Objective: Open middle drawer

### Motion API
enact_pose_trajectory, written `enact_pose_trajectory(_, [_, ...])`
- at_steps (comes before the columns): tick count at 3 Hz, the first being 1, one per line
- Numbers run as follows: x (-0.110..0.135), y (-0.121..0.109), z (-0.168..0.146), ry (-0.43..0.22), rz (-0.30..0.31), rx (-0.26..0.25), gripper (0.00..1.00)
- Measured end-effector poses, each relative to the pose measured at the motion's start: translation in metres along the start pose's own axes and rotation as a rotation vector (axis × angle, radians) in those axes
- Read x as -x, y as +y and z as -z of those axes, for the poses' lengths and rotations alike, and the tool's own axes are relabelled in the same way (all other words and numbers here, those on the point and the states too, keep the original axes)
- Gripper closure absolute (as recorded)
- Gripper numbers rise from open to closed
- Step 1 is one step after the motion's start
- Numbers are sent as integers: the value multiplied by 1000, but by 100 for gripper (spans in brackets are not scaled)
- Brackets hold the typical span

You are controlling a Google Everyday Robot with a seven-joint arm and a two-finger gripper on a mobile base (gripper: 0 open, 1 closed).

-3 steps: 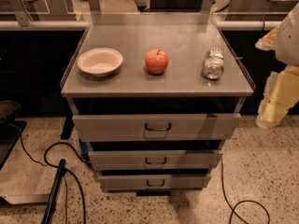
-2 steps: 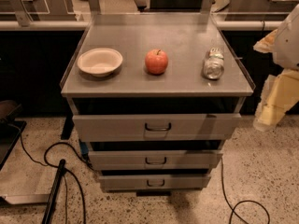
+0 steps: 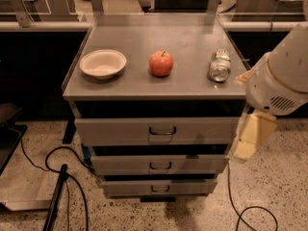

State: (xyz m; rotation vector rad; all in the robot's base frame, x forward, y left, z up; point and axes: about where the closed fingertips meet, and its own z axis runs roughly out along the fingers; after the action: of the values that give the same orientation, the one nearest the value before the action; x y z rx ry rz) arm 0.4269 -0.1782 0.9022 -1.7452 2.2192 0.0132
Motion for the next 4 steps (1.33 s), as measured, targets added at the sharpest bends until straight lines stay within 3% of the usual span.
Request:
enact_pose_trajectory(1, [4, 14, -36, -22, 28, 69, 0])
enact_pose_trajectory(2, [4, 15, -36, -22, 28, 72, 0])
enact_pose_trajectory(4, [2, 64, -122, -23, 43, 236, 0])
